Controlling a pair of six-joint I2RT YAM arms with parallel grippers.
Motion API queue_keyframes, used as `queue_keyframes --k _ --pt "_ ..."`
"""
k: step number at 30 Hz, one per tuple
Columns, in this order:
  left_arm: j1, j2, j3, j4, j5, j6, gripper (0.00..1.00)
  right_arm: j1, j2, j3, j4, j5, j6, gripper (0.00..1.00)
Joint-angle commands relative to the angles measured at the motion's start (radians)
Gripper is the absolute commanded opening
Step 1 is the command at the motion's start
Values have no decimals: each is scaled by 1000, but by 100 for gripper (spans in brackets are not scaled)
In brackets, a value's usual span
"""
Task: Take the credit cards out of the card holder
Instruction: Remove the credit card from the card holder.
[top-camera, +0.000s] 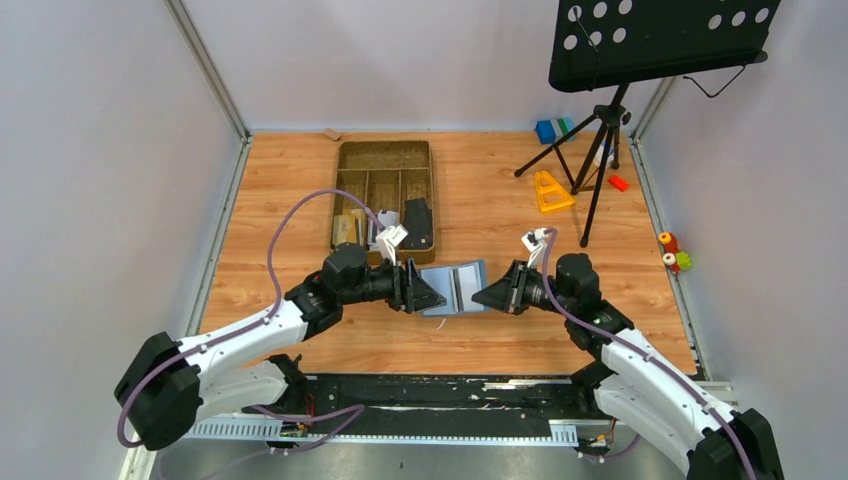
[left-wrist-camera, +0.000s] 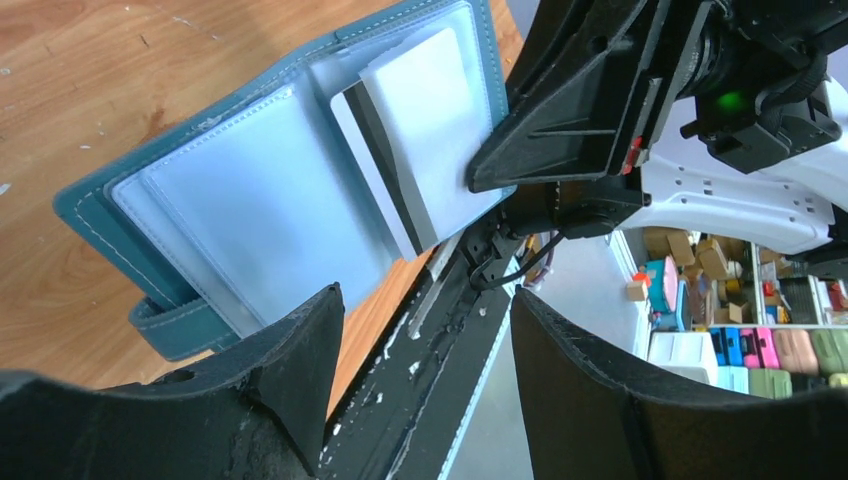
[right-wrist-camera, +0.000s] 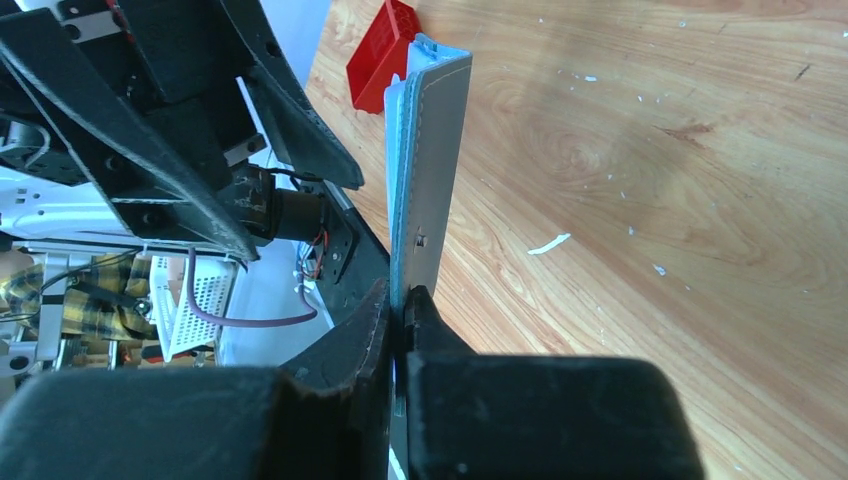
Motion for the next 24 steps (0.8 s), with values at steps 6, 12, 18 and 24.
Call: queue_keyframes --k 6,12,18,24 --pt "5 29 -21 154 4 -56 59 -3 10 -10 185 -64 88 0" --pt "62 33 -107 321 71 -169 55 -3 1 -21 224 -89 118 0" --pt "66 55 -122 412 132 -216 50 -4 10 -54 326 -124 182 0" --pt "66 113 -122 572 206 -284 38 -3 48 -71 427 -165 233 0"
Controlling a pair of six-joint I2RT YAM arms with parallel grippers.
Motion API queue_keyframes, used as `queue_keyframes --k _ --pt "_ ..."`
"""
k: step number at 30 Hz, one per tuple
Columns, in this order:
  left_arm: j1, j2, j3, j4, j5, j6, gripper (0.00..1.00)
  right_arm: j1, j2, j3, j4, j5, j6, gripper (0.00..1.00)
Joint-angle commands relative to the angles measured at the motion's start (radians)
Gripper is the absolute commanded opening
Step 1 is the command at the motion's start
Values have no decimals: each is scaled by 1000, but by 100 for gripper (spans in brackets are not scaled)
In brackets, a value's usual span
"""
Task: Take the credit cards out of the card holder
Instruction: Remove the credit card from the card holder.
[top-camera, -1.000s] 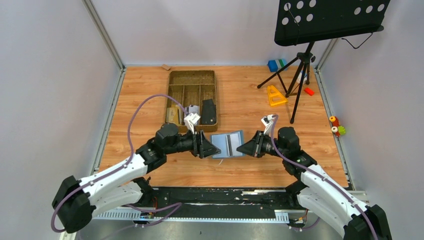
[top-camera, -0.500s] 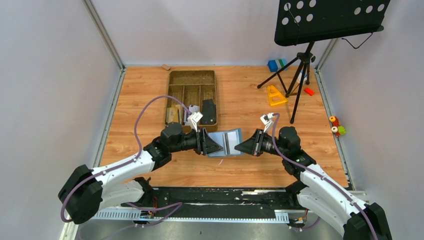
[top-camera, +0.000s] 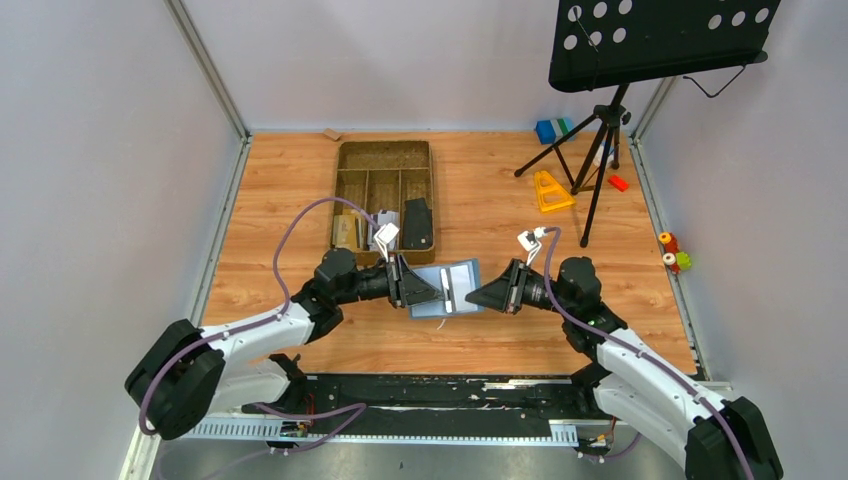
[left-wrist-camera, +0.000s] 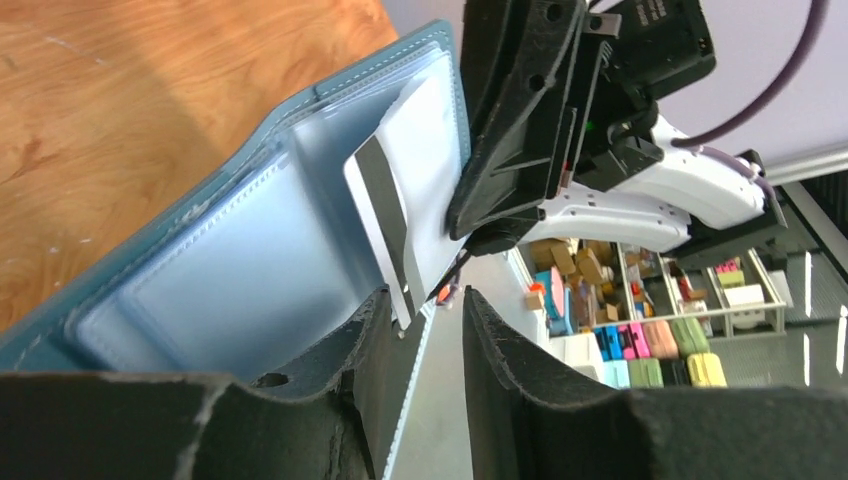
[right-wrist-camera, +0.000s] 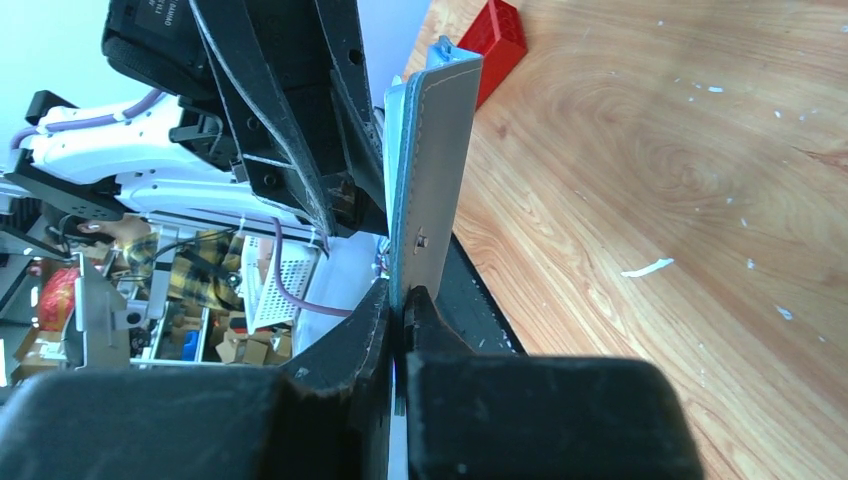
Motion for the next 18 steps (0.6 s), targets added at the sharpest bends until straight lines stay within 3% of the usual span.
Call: queue_keyframes --k 1,10,18 --pt "3 39 6 172 76 -63 37 -3 16 -11 179 -53 68 0" --pt "3 83 6 170 80 -87 31 -3 -12 -15 215 -63 90 0" --pt "3 102 19 189 95 -99 36 -3 -28 -17 222 -62 95 0"
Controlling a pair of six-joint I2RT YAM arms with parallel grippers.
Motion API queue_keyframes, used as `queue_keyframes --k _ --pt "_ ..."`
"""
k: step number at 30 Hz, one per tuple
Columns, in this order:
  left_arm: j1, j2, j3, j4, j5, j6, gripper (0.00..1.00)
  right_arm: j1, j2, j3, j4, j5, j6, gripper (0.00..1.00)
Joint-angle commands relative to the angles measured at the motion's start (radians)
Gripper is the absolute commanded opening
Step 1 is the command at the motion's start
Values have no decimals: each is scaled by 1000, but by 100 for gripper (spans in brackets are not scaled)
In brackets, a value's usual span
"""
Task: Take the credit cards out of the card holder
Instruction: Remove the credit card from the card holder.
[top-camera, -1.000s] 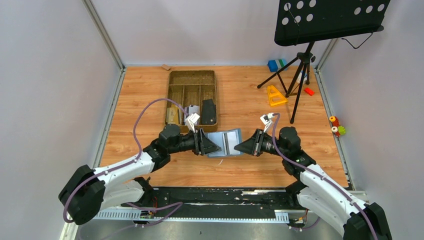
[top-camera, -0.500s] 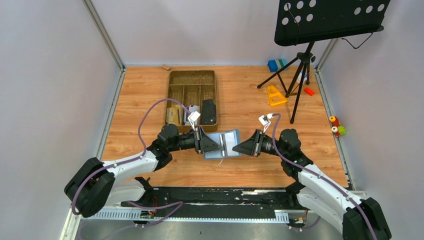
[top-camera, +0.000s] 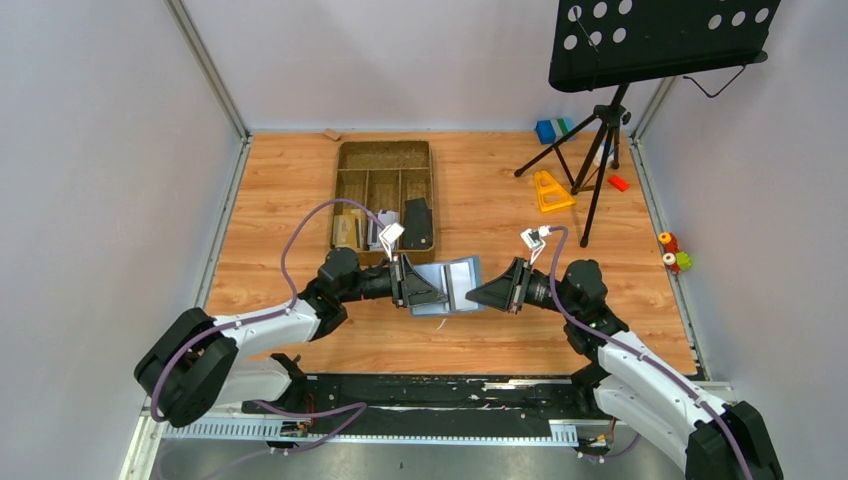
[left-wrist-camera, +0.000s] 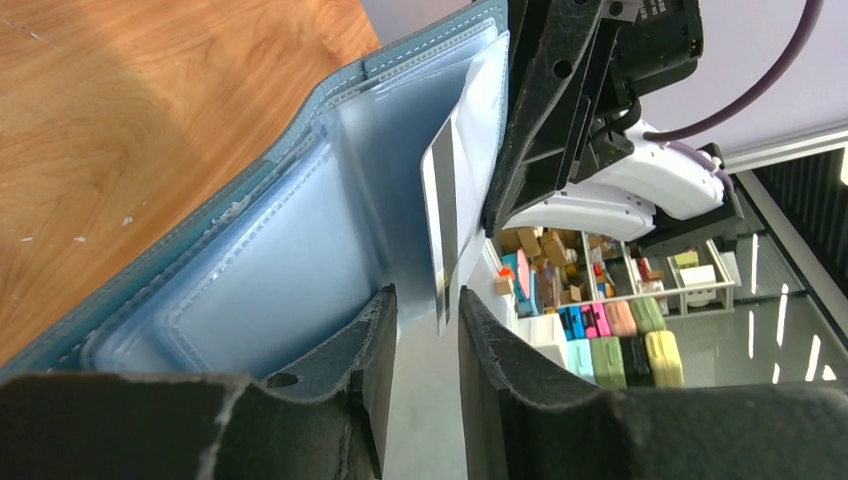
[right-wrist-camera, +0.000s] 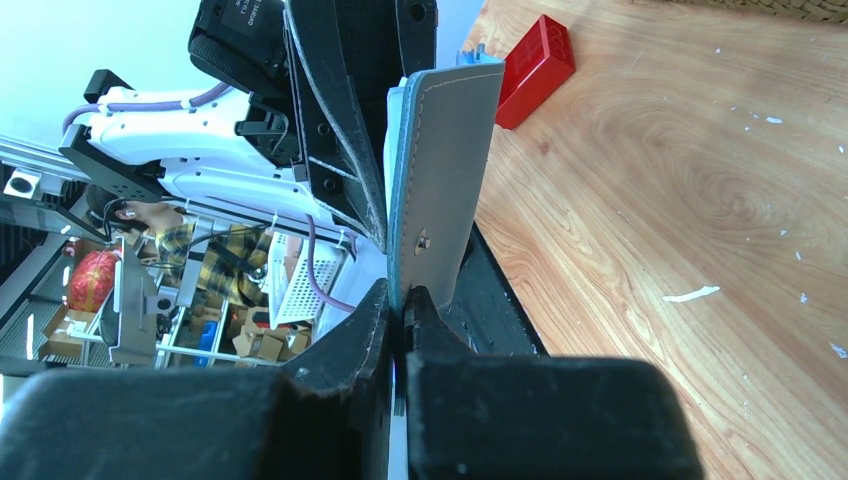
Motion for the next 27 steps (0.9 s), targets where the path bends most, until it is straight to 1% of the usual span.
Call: queue_keyframes --k 1,3,6,9,11,13,14,15,20,22,23,24,25,26,27 --pt "1 27 16 104 35 -33 36 -1 -14 -2 100 -20 19 0" --pt "1 43 3 224 48 -80 35 0 -6 -5 117 -28 27 0" --pt "1 68 3 316 58 -126 30 -1 15 -9 146 -46 42 0" --pt "1 85 12 356 70 -139 19 0 29 -14 180 -60 57 0" --pt "1 86 15 365 70 -141 12 0 30 -15 183 -64 57 0" --pt "1 85 16 364 66 -138 3 -1 28 -14 182 -67 56 0" --pt "1 83 15 361 63 -136 0 0 25 -11 171 -66 53 0" --pt "1 80 11 350 60 -131 0 0 20 -9 151 -58 45 2" --pt "7 53 -12 288 50 -95 0 -4 -53 -9 16 32 0 23" --pt "10 42 -22 274 52 -88 0 -6 -81 -15 4 48 -3 25" --pt "12 35 -26 263 53 -84 0 -8 -93 -17 2 53 0 24" --pt "12 29 -28 257 53 -79 0 -9 -98 -18 -2 58 0 21" --pt "12 25 -29 247 53 -73 0 -10 -102 -18 -8 63 2 15" --pt "12 20 -31 239 53 -69 0 -12 -104 -18 -11 66 3 6" --pt "12 15 -30 235 53 -67 0 -12 -103 -18 -14 67 6 1"
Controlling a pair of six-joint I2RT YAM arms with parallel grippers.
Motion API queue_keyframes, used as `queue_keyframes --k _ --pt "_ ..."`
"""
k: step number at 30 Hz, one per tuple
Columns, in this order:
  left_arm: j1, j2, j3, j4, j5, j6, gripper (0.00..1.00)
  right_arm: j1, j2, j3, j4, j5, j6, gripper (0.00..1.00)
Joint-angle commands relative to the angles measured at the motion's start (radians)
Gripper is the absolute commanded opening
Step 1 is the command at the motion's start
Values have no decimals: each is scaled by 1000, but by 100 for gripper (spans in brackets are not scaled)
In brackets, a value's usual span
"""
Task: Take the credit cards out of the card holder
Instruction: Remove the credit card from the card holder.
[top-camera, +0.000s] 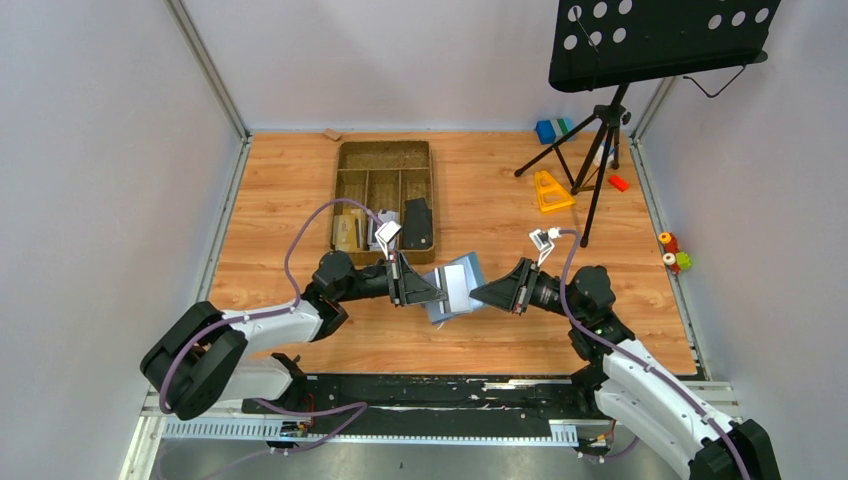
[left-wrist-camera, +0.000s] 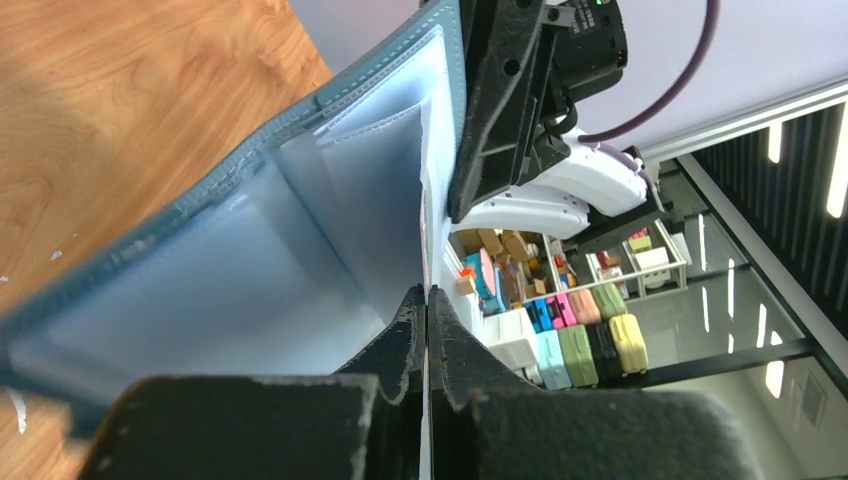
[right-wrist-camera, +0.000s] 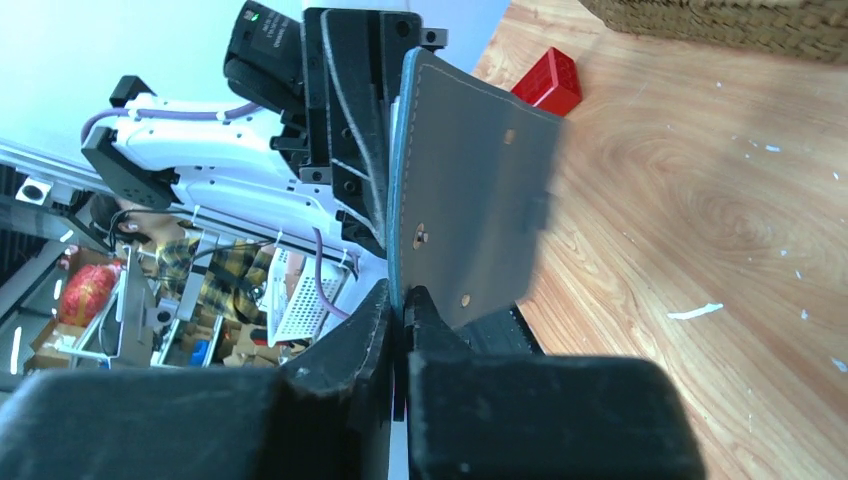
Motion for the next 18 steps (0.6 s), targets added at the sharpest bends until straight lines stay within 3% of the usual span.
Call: queue_keyframes --k 1,6,10,13,16,18 --pt "3 -43 -2 -7 1 44 0 -8 -15 -2 -15 37 -4 0" --pt "3 -45 -5 -10 1 49 0 -9 -7 -2 -8 36 8 0" --pt "3 -37 -4 7 4 42 0 -9 11 -6 32 15 19 20" --pt "2 -33 4 18 6 38 0 -8 54 -13 113 -26 48 26" --pt "2 -21 15 40 5 26 0 -3 107 -9 147 -59 53 27" --pt "2 -13 21 54 11 15 0 -3 123 -2 130 -62 44 22"
